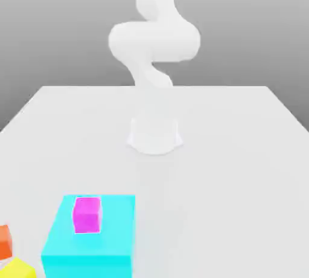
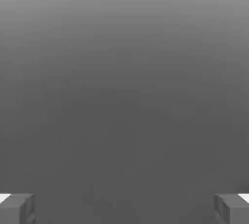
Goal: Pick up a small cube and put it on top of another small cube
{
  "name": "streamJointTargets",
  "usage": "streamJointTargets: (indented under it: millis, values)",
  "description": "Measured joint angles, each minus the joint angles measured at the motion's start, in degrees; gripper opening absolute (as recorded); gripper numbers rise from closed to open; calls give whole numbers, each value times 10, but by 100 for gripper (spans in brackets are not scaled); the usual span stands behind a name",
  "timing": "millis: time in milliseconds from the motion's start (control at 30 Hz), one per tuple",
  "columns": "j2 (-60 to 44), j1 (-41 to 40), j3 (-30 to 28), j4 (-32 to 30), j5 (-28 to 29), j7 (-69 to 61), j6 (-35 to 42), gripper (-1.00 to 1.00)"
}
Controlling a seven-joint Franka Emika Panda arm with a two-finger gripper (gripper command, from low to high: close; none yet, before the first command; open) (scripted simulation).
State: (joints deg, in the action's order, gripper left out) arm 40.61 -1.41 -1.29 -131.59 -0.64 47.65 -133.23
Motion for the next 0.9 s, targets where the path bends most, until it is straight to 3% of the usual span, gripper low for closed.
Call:
streamJointTargets:
  millis: [900]
  values:
    - [-566,-165,-133,21,-103,171,-155,0]
